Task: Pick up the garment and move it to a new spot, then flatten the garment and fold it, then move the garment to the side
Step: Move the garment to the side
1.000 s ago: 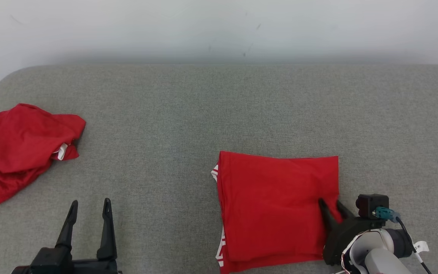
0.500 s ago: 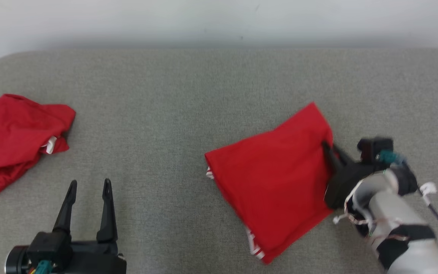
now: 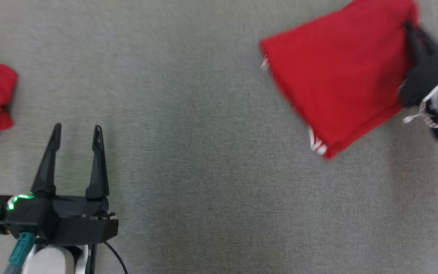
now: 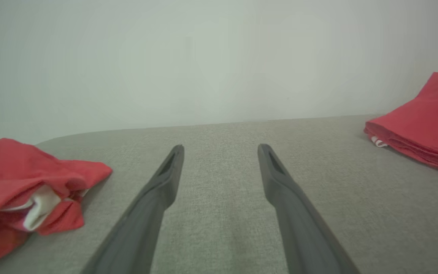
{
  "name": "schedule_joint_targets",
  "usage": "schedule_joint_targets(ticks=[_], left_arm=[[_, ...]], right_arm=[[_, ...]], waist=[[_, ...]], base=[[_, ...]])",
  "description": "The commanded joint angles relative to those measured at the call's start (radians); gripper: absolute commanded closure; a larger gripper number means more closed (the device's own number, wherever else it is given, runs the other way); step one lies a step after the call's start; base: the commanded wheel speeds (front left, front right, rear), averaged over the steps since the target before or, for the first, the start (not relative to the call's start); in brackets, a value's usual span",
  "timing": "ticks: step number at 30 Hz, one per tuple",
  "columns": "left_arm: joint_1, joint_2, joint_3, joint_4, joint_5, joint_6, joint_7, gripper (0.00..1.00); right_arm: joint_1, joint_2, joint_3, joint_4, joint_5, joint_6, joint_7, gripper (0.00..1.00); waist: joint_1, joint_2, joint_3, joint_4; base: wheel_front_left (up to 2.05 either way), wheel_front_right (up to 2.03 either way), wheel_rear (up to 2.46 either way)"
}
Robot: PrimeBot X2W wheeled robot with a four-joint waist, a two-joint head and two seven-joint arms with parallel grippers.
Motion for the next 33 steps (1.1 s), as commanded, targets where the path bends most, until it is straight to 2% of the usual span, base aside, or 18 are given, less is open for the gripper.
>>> schedule_joint_targets(ticks=[1,9,14,24,33], left_arm=[[-0.020,0.013,0.002,-0.013,0.008,0.004,-0.003,0.00],[-0.039,0.069,0.019,-0.099,0.029,0.011,0.036,0.00],[-0.027,0.088,0.019,-0.159,0.036,0.013,0.069,0.00],[-0.011,0.101,0.018,-0.206,0.028,0.020,0.095,0.00],[-0.003,0.104,0.017,-0.217,0.024,0.031,0.089,0.00]], right_arm=[[-0.024,-0.024,0.002,0.007,0.006,-0.002,-0.007,1.00],[-0.109,-0.122,0.014,0.048,0.031,-0.002,-0.035,1.00],[-0.159,-0.174,0.020,0.076,0.033,-0.002,-0.043,1.00],[-0.286,-0.246,0.072,0.123,-0.019,-0.002,-0.012,1.00],[-0.354,-0.279,0.095,0.195,-0.024,-0.002,0.006,1.00]], waist=[[-0.0004,-0.0002,0.122,-0.086],[-0.0004,-0.0002,0.193,-0.179],[-0.0004,-0.0002,0.223,-0.206],[-0.0004,-0.0002,0.247,-0.193],[-0.0004,-0.0002,0.252,-0.174]], base=[[0.00,0.00,0.00],[0.00,0.00,0.00],[0.00,0.00,0.00],[0.00,0.00,0.00],[0.00,0.00,0.00]])
